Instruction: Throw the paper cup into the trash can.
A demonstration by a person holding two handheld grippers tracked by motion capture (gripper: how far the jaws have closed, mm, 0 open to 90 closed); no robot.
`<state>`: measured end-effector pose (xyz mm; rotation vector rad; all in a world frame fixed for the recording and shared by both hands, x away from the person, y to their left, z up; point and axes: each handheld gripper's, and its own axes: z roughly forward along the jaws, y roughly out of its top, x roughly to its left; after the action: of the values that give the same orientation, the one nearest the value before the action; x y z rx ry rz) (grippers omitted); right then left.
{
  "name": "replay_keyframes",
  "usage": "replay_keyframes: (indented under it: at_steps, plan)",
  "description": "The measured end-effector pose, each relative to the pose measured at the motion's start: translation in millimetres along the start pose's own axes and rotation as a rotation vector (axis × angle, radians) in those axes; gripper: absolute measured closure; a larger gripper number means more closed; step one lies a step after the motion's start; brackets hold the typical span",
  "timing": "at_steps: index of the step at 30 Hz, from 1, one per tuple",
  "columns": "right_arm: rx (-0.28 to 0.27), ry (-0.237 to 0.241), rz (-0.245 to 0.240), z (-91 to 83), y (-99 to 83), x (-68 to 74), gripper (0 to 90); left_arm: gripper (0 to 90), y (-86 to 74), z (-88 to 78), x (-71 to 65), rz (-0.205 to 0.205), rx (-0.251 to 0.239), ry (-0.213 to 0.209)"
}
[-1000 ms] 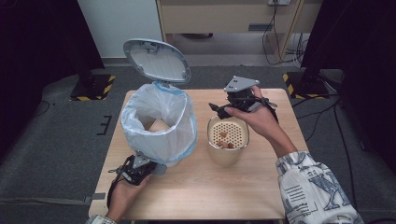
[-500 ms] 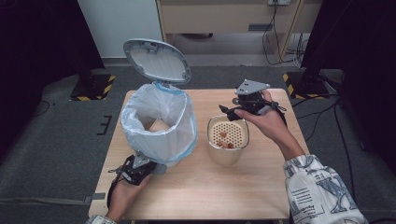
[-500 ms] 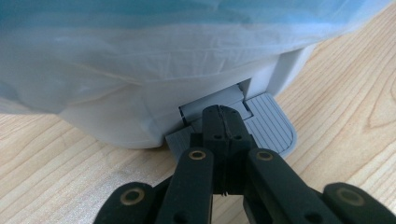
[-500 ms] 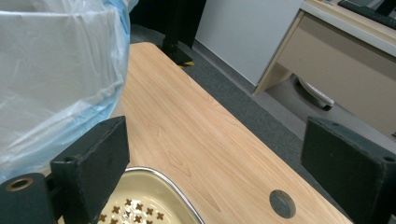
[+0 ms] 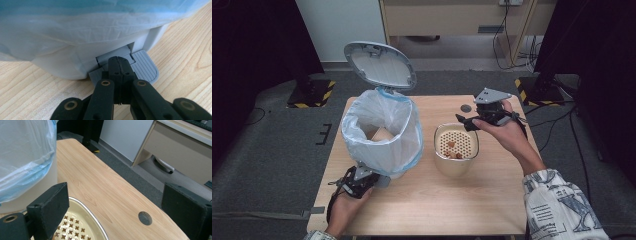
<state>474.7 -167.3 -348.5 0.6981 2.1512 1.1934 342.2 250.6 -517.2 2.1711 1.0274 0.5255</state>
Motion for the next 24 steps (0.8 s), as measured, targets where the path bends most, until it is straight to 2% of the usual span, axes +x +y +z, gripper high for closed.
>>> replay_keyframes:
  at_steps: [14, 24]
  plan:
    - [0.011, -0.019, 0.025, -6.0, -22.3, -7.7, 8.1, 89.9, 0.1, 0.1, 0.0, -0.001, 0.001, 0.001]
    - [0.024, -0.049, 0.071, -15.5, -45.4, -18.6, 8.0, 89.9, 0.0, 0.1, -0.1, 0.000, -0.001, 0.002]
